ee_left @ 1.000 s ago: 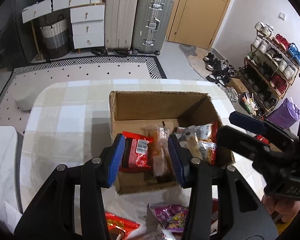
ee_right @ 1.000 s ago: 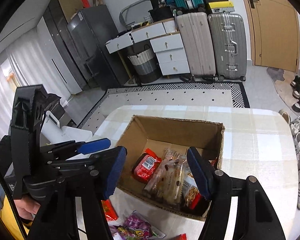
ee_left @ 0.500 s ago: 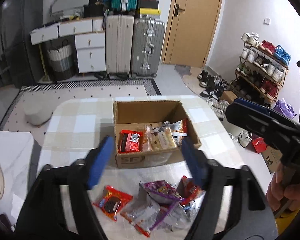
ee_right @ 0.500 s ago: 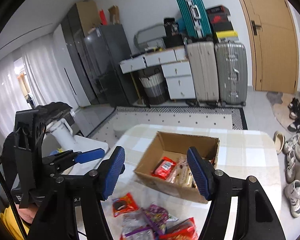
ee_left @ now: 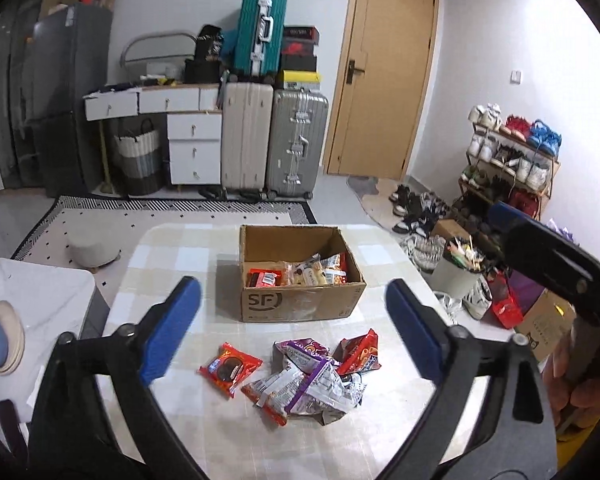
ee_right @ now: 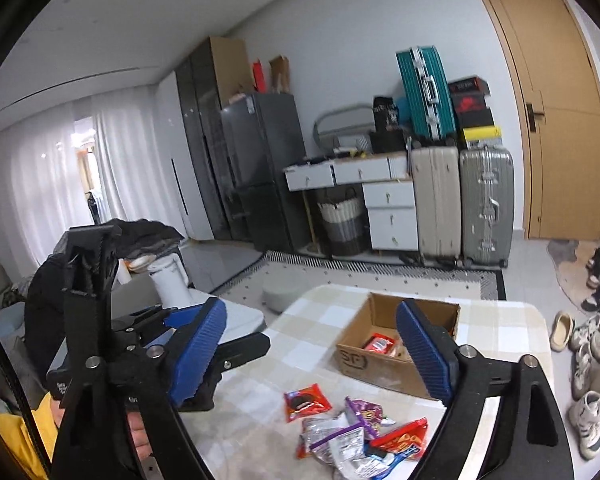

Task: Organize snacks
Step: 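Withdraw both tools from the box back toward the snack pile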

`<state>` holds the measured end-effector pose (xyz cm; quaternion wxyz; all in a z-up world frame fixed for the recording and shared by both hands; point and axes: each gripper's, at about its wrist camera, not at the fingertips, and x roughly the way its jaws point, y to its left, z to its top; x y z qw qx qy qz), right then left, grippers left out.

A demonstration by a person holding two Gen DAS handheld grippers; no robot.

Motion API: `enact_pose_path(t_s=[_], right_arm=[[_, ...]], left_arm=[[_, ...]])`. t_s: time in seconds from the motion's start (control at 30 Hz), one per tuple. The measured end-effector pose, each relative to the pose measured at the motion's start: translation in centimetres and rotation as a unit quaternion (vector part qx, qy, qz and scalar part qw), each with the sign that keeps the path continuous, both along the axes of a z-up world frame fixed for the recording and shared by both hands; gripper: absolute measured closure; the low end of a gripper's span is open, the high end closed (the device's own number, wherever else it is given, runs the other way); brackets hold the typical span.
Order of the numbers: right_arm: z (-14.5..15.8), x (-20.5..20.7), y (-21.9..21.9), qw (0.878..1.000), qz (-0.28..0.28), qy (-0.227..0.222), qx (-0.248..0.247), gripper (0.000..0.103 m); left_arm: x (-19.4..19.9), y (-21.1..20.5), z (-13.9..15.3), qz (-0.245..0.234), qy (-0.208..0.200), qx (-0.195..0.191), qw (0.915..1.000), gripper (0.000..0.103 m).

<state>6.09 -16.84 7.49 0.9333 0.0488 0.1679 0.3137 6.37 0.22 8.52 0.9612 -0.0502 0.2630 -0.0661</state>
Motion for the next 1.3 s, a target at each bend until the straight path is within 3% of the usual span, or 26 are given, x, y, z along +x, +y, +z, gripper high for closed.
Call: enact_pose_path(t_s=[0.2, 0.47, 0.6, 0.73, 0.97, 1.3], right_arm=[[-2.1, -5.7, -0.3, 0.999, -0.018, -0.049, 0.008, 0.001], [-7.3, -8.8, -0.6, 0.996, -0.058, -0.063, -0.008, 0.001], [-10.4, -8.6, -0.3, 0.996, -0.073, -0.05, -0.02, 0.001], [-13.5, -6.7, -0.2, 0.997, -0.072, -0.01, -0.019, 0.001], [-18.7, -2.6, 0.3, 0.995, -0.074, 0.065, -0.032, 0.001], [-21.7, 0.5, 1.5, 0.992, -0.042, 0.108, -0.049, 0.001]], left_arm=[[-5.2, 2.5, -0.2, 0.019, -0.028, -0.015, 0.9993, 0.001], [-9.5, 4.0, -5.6, 0.022, -0.052, 0.006, 0.9984, 0.001], [-8.9, 3.2, -9.9, 0.006, -0.021, 0.029, 0.9993, 0.001], [-7.5, 3.5, -13.5, 0.016, 0.016, 0.02, 0.9995, 0.001], [-3.4, 4.0, -16.5, 0.017, 0.053, 0.001, 0.9984, 0.001], [1.2, 3.2, -21.1, 0.016, 0.115, -0.001, 0.9932, 0.001]])
